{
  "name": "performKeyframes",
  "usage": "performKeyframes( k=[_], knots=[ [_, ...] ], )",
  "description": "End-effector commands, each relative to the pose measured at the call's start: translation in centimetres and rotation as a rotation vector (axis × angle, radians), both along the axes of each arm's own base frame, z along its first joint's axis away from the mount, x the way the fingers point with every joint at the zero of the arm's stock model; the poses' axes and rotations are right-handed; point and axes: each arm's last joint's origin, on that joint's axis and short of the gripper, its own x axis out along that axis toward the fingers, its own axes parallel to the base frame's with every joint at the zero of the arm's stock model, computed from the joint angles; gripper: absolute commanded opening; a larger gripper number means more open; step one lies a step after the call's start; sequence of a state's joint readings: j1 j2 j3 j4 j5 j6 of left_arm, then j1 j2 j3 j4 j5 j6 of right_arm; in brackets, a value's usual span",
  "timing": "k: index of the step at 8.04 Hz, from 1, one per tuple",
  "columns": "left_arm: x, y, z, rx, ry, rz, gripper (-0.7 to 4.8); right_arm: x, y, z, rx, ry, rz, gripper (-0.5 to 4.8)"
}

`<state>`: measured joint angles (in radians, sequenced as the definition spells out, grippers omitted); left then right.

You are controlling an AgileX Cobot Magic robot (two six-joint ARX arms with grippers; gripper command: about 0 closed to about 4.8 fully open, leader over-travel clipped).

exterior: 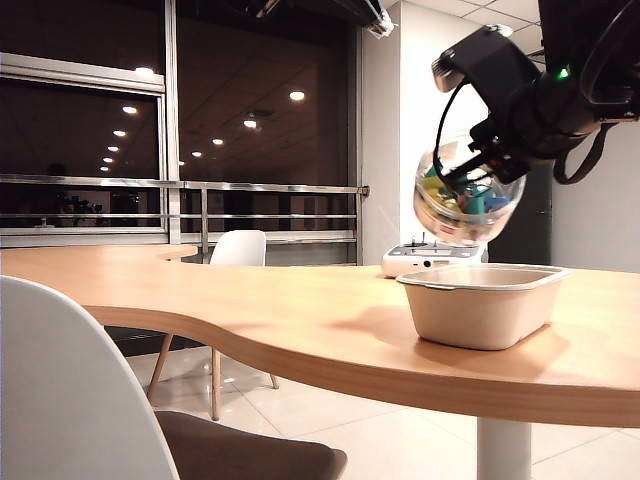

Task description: Pick up the box filled with clips, pour some clips from it into the rectangular paper box, and then put the clip box back on the table.

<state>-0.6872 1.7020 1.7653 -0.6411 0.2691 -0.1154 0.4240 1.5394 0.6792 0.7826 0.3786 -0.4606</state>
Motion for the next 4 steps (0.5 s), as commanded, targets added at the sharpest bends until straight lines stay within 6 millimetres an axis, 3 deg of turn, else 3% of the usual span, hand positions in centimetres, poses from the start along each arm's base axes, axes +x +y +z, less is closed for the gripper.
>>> performKeyframes(
  k=[1,2,3,4],
  knots=[
    [-0.13,0.07,0.37,-0.009,-0.016,-0.008,-0.06,0.17,-0.46,0.73,0.382,-0.038,-0.068,-0.01],
    [-0.13,0.07,0.36,-0.009,-0.016,-0.008,-0.06,0.30,-1.03,0.71,0.447,-0.041,-0.123,-0.01],
    [-0.13,0.07,0.36,-0.009,-0.016,-0.008,-0.06,0.31,-1.21,0.82,0.381,-0.043,-0.127,-0.01],
    [-0.13,0.07,0.37,-0.010,-0.017,-0.008,-0.06,0.33,-1.31,0.85,0.093,-0.042,-0.116,-0.01]
  ],
)
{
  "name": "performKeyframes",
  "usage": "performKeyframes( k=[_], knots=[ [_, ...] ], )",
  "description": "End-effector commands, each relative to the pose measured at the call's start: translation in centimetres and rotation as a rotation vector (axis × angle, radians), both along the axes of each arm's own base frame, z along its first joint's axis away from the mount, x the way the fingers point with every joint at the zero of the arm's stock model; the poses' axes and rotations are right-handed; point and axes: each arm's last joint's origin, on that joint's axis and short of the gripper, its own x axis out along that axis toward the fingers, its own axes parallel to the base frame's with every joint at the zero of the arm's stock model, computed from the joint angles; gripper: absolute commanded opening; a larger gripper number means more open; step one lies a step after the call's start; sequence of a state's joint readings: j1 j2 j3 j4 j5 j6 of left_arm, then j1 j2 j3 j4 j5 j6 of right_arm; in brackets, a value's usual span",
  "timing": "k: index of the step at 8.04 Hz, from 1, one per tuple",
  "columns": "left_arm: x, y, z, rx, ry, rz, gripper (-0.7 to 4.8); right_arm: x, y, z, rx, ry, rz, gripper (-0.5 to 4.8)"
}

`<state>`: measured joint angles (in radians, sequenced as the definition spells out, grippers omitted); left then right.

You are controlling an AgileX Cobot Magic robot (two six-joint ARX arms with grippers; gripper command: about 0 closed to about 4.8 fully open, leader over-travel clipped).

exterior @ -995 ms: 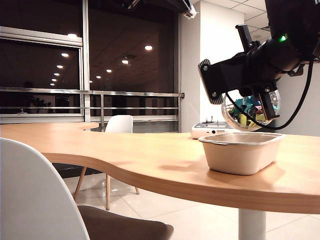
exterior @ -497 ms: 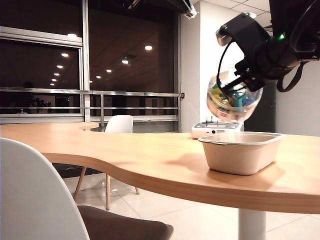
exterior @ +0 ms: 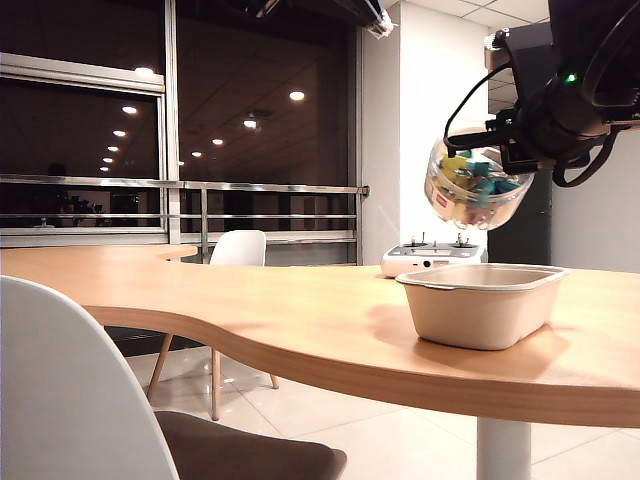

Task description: Pick up the box filled with clips, pour some clips from it into the rectangular paper box, and then put the clip box back on the table.

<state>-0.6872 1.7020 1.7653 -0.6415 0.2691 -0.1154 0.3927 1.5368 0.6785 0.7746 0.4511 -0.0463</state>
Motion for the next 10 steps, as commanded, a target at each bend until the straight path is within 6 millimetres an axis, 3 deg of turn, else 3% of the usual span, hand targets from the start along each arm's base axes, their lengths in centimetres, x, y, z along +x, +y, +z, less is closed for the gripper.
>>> performKeyframes(
  k=[1,2,3,4,7,8,10],
  knots=[
    [-0.1,0.1,0.4,-0.013,-0.021,-0.008,-0.06,0.0,-0.2,0.8,-0.637,0.005,0.030,-0.01],
    [-0.1,0.0,0.4,-0.014,-0.021,-0.008,-0.06,0.0,-0.1,0.7,-0.837,0.027,0.050,-0.01],
    [-0.1,0.0,0.4,-0.014,-0.021,-0.008,-0.06,0.0,-0.1,0.4,-1.316,0.081,0.094,-0.01],
    [-0.1,0.0,0.4,-0.014,-0.021,-0.009,-0.06,0.0,0.0,0.9,-1.464,0.020,0.100,-0.02],
    [-0.2,0.0,0.4,-0.022,-0.014,-0.025,-0.06,-0.1,0.8,1.1,-1.742,-0.086,0.208,-0.01],
    [-0.3,-0.1,0.4,-0.034,-0.001,-0.054,-0.06,-0.8,2.5,0.8,-1.795,-0.151,0.296,-0.01],
    [-0.4,-0.1,0.4,-0.043,0.017,-0.088,-0.06,-0.8,2.9,-0.1,-1.815,-0.129,0.364,-0.02]
  ],
)
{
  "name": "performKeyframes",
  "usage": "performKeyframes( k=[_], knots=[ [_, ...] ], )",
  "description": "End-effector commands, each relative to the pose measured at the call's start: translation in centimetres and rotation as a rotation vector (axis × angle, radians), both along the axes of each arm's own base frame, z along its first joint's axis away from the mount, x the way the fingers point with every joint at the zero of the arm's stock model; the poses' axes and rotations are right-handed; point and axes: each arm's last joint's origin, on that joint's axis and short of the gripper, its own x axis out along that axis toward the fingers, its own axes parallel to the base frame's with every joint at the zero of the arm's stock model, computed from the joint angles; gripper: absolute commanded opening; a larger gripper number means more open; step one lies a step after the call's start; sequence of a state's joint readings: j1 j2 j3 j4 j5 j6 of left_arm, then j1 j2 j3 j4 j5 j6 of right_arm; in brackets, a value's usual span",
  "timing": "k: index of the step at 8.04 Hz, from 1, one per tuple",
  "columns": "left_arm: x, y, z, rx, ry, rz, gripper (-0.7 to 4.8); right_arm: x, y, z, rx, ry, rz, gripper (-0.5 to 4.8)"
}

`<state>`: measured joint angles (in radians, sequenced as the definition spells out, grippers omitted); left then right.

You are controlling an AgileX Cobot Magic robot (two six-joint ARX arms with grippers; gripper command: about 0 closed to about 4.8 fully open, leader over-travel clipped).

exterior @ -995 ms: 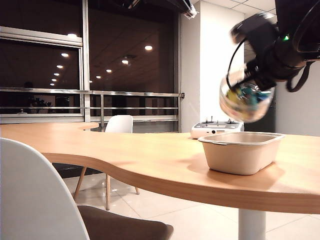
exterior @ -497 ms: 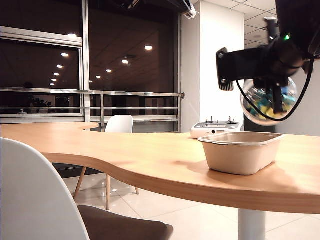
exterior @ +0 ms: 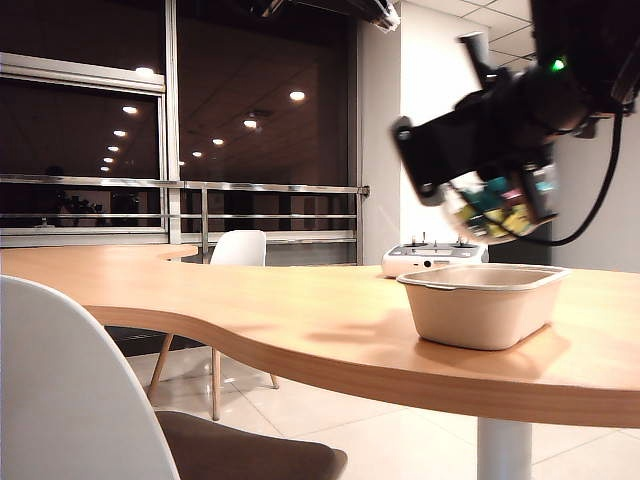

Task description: Pick up the box filled with clips, pour some clips from it into the rectangular paper box, and then put the clip box back on the table.

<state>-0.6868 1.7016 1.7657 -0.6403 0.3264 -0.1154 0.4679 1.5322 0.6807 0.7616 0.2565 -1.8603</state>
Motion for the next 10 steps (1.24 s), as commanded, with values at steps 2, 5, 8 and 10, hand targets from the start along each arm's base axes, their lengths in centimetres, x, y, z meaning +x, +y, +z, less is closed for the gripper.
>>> performKeyframes(
  k=[2,5,8,10],
  knots=[
    [-0.4,0.0,0.2,-0.023,0.016,-0.065,-0.06,0.2,0.4,-0.8,0.027,0.048,-0.006,-0.02],
    [-0.4,0.0,0.2,-0.029,0.020,-0.072,-0.06,-0.5,-1.2,2.4,0.701,-0.055,-0.302,-0.01],
    [-0.4,0.0,0.3,-0.032,0.025,-0.069,-0.06,-3.4,-5.2,5.5,1.110,0.083,-0.419,-0.01],
    [-0.4,0.0,0.3,-0.034,0.022,-0.068,-0.06,-5.6,-9.0,6.0,1.294,0.126,-0.626,-0.01]
  ],
)
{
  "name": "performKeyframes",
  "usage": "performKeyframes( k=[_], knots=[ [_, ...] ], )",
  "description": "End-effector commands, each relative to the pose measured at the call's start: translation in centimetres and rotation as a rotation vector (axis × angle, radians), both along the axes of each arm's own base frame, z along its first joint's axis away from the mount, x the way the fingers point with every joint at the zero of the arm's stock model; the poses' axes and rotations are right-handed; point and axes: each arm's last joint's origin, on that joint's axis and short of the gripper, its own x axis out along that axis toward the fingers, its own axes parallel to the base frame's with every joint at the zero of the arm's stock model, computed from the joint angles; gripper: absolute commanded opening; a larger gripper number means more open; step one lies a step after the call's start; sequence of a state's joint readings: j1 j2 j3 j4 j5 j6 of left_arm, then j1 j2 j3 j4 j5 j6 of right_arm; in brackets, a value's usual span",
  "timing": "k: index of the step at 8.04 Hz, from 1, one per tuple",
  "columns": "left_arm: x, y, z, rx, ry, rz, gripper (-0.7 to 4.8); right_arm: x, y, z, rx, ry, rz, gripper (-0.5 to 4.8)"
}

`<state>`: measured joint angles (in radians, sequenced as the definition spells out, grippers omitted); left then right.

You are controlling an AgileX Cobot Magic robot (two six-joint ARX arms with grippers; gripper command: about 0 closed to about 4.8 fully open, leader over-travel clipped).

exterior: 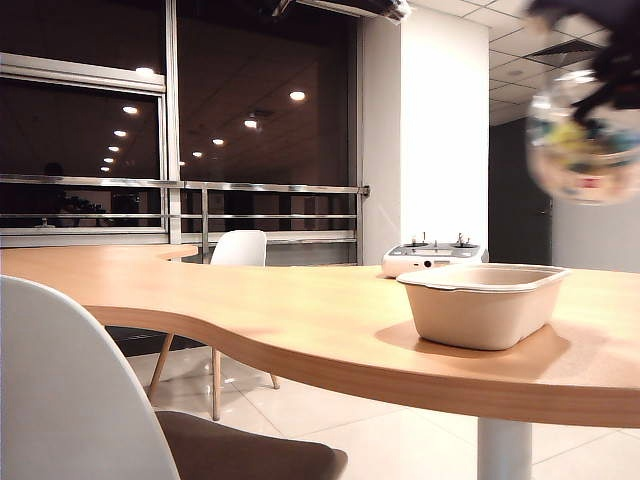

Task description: Pick up the box filled with clips, pour some clips from it into the rectangular paper box, and then put the clip box back on the table.

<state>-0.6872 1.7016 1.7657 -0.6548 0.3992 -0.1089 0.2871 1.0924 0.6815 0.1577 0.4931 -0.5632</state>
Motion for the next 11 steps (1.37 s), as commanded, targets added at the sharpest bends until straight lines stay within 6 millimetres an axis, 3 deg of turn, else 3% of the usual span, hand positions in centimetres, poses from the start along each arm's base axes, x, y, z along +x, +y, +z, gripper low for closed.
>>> performKeyframes(
  k=[1,2,5,6,7,8,10,11],
  knots=[
    [-0.1,0.0,0.4,-0.022,-0.017,-0.004,-0.06,-0.9,-2.3,-0.4,0.138,0.109,-0.069,-0.01],
    [0.0,0.0,0.6,-0.038,-0.014,0.006,-0.06,-1.1,-4.4,-1.6,0.441,0.219,-0.139,-0.01],
    [0.0,0.0,0.6,-0.038,-0.014,0.005,-0.06,-0.9,-6.5,-2.5,0.606,0.251,-0.265,-0.01],
    [0.0,0.0,0.6,-0.038,-0.013,0.005,-0.06,3.4,-6.6,-5.3,0.634,0.477,-0.371,0.16],
    [0.0,0.0,0.6,-0.038,-0.013,0.005,-0.06,3.9,-6.6,-5.1,0.632,0.489,-0.375,0.78],
    [0.0,0.0,0.6,-0.038,-0.013,0.005,-0.06,4.9,-6.7,-4.4,0.630,0.501,-0.379,2.77],
    [0.0,0.0,0.6,-0.038,-0.013,0.005,-0.06,5.6,-6.7,-3.6,0.633,0.475,-0.371,2.79],
    [0.0,0.0,0.6,-0.038,-0.014,0.005,-0.06,5.5,-6.7,-2.1,0.676,0.502,-0.418,2.79]
  ],
)
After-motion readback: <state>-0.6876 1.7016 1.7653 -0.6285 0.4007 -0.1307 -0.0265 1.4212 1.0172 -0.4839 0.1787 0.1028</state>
